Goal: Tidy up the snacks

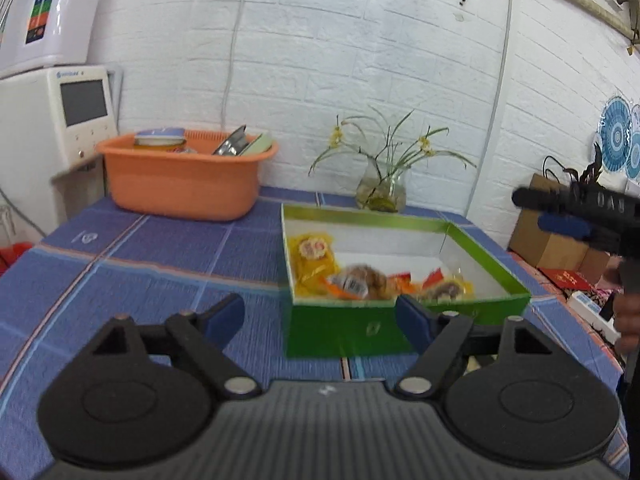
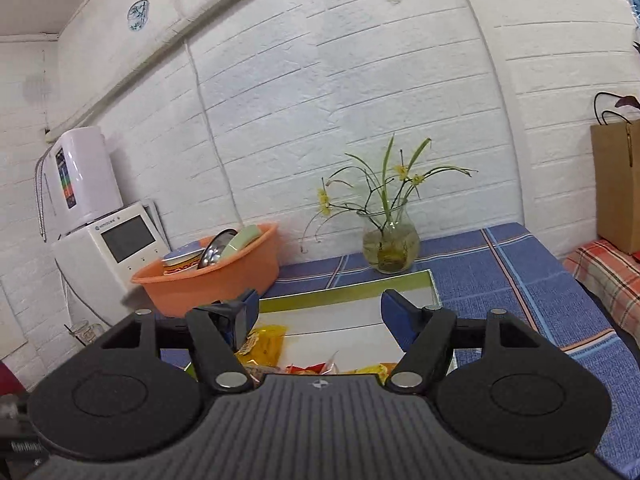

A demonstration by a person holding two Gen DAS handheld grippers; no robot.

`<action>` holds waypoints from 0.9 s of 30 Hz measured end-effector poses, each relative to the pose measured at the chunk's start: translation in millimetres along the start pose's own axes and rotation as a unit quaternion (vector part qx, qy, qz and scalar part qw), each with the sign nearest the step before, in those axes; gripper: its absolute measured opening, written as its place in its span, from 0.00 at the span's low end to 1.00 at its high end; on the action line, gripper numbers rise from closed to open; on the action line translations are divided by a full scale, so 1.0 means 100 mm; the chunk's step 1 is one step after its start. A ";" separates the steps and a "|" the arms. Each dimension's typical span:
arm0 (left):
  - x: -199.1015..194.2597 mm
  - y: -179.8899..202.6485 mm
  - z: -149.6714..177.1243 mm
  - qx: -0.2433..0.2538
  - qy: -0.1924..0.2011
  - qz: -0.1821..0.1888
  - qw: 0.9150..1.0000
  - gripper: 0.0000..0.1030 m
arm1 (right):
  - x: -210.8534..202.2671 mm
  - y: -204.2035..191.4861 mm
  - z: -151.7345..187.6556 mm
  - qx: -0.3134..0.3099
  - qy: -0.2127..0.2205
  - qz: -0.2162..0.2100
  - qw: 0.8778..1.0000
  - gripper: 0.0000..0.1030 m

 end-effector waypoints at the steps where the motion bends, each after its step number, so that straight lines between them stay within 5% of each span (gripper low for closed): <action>1: -0.07 -0.01 0.13 -0.002 -0.012 -0.006 1.000 0.76 | -0.02 -0.04 0.01 0.003 -0.006 -0.008 1.000 1.00; 6: -0.29 0.11 0.55 0.049 -0.047 -0.017 0.998 0.76 | -0.16 -0.27 0.45 0.018 -0.107 -0.071 0.992 1.00; 10: -0.24 0.33 0.76 0.085 -0.067 0.011 0.994 0.76 | -0.29 -0.32 0.95 -0.006 -0.167 -0.059 0.984 1.00; 15: -0.19 0.25 0.93 0.111 -0.078 -0.023 0.990 0.76 | -0.31 -0.37 1.25 -0.073 -0.187 -0.029 0.979 1.00; 21: -0.25 0.27 0.99 0.116 -0.071 -0.001 0.991 0.76 | -0.22 -0.37 1.44 -0.141 -0.203 -0.019 0.969 0.99; 22: -0.25 0.31 1.00 0.122 -0.074 0.009 0.990 0.75 | -0.22 -0.36 1.46 -0.148 -0.205 -0.019 0.967 0.77; 27: -0.28 0.45 1.07 0.126 -0.091 0.051 0.987 0.59 | -0.26 -0.33 1.45 -0.155 -0.196 -0.020 0.968 0.73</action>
Point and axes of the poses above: each gripper's, at about its wrist camera, not at the fingertips, and x roughly the way its jaws point, y to its right, z to its underside, the point moved 10 cm from there along x, roughly the way its jaws point, and after that the axes turned 9 degrees about y, right-handed, at the moved point
